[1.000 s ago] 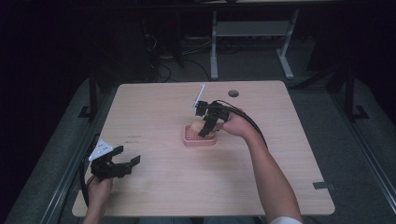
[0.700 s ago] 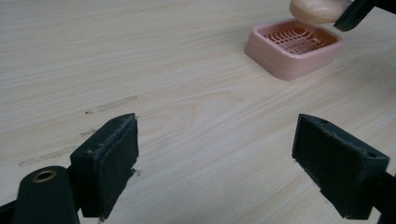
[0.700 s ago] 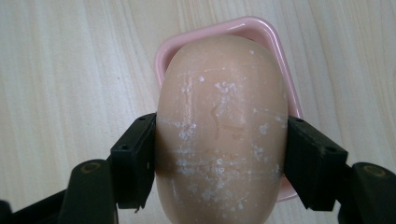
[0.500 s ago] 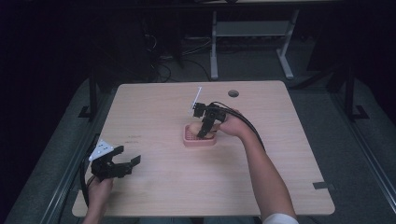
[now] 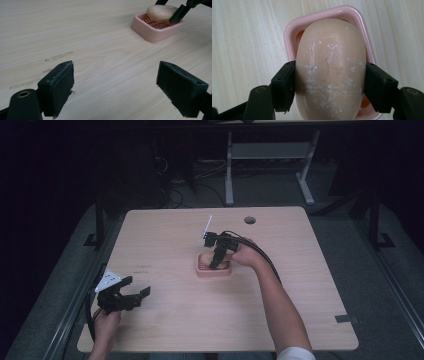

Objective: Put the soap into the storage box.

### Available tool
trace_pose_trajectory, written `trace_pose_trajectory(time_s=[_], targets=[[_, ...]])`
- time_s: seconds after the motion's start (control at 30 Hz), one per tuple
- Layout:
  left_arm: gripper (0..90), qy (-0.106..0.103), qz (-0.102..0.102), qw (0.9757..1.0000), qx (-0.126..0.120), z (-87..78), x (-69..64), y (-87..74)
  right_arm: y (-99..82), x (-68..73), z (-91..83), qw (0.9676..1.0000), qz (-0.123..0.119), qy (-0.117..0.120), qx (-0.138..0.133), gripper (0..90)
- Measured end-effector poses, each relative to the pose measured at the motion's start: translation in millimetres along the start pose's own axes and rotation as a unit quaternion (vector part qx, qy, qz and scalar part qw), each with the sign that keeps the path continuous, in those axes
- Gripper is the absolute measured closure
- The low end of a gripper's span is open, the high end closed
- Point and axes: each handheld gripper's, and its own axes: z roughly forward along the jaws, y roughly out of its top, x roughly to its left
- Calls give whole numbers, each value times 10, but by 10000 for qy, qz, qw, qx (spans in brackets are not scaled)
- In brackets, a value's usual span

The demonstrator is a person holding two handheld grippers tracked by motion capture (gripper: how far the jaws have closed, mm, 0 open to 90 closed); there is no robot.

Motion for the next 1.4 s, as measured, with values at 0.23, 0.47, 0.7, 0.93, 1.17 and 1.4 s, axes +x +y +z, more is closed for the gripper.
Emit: trace_pose_trajectory(time_s=[0.23,0.47,0.7,0.93,1.17,1.4], targets=[[142,0,3,10000,32,0,-1,2,-4,-5,28,10000,8,-47,75,315],[142,2,7,10000,23,1,0,0,2,-3,36,9999,-12,-74,93,315],[143,-7,-4,10000,11,3,1,0,2,-9,41,9999,0,-91,80,314],[143,-7,-13,10000,4,2,1,0,5,-10,45,9999,-17,-101,83,313],[143,-6,-9,10000,3,2,1,0,8,-8,46,9999,-24,-104,81,312],[142,-8,-13,10000,5,1,2,0,6,-14,50,9999,-17,-99,88,312]])
